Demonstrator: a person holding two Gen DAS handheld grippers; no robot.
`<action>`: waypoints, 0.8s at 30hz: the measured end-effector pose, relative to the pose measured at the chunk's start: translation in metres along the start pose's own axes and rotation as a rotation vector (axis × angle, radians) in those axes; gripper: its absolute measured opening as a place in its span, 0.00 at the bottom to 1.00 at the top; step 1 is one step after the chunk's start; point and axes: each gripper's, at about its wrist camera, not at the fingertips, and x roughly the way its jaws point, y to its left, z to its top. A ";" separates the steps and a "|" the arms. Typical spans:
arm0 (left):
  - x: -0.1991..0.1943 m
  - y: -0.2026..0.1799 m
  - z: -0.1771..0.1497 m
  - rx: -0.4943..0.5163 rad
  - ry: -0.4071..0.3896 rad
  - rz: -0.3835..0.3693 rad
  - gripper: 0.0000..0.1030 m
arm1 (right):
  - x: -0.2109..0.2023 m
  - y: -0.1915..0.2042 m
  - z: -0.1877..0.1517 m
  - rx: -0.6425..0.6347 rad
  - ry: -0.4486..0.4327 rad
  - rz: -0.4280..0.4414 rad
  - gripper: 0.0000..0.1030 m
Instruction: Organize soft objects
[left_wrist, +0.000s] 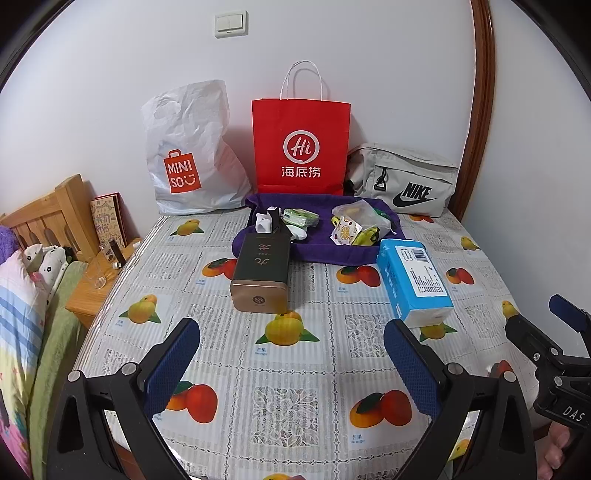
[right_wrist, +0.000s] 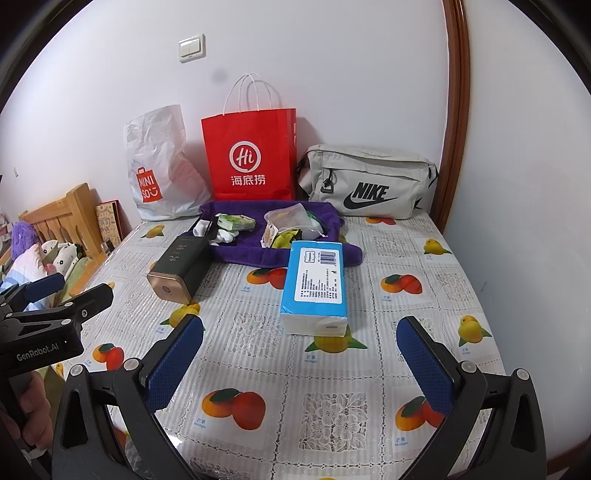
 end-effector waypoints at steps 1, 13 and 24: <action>0.000 0.000 0.000 0.001 0.001 -0.002 0.98 | 0.000 0.000 0.000 0.000 0.001 -0.001 1.00; 0.000 0.000 -0.001 0.002 0.001 -0.002 0.98 | -0.001 0.001 -0.002 0.003 0.001 0.002 1.00; 0.000 0.000 -0.001 -0.001 0.002 -0.001 0.98 | -0.002 0.001 -0.002 0.003 -0.001 0.001 1.00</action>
